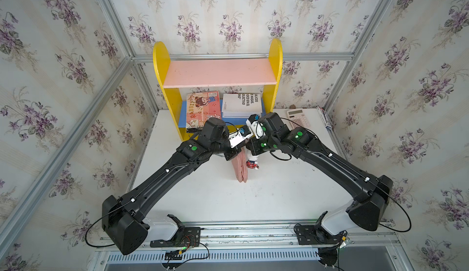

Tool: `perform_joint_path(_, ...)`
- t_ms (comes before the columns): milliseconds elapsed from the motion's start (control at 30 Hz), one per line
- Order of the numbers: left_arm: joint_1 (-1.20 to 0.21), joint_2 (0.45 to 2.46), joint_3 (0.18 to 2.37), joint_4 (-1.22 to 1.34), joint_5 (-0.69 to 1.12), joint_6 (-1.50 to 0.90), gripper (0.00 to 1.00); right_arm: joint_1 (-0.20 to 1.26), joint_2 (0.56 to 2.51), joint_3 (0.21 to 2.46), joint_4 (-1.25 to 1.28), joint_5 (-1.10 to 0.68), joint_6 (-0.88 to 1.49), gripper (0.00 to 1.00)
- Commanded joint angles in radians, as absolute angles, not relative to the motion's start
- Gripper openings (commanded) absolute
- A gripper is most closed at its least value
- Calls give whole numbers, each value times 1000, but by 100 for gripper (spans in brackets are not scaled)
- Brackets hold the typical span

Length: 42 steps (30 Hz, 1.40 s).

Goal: Remove the decoration from the bag
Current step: Remove the decoration item from the bag.

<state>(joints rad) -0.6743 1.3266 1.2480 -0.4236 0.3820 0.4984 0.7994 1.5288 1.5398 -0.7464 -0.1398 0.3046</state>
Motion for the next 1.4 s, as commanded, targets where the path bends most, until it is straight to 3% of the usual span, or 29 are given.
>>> perform_joint_path(0,-683,1331,1245,-390,586,490,7,804,1533,1544,-537,-184,288,0)
perform_joint_path(167,-670,1330,1237,-390,561,482,2,790,1502,1527,-520,-203,282,0)
perform_joint_path(467,-618,1312,1169,-300,564,396,2,747,1448,1455,-505,-360,288,0)
perform_joint_path(1000,-651,1307,1144,-273,610,373,2,738,1513,1481,-450,-193,374,0)
perform_joint_path(1367,-626,1333,1165,-315,414,324,0,687,1442,1427,-469,-340,352,0)
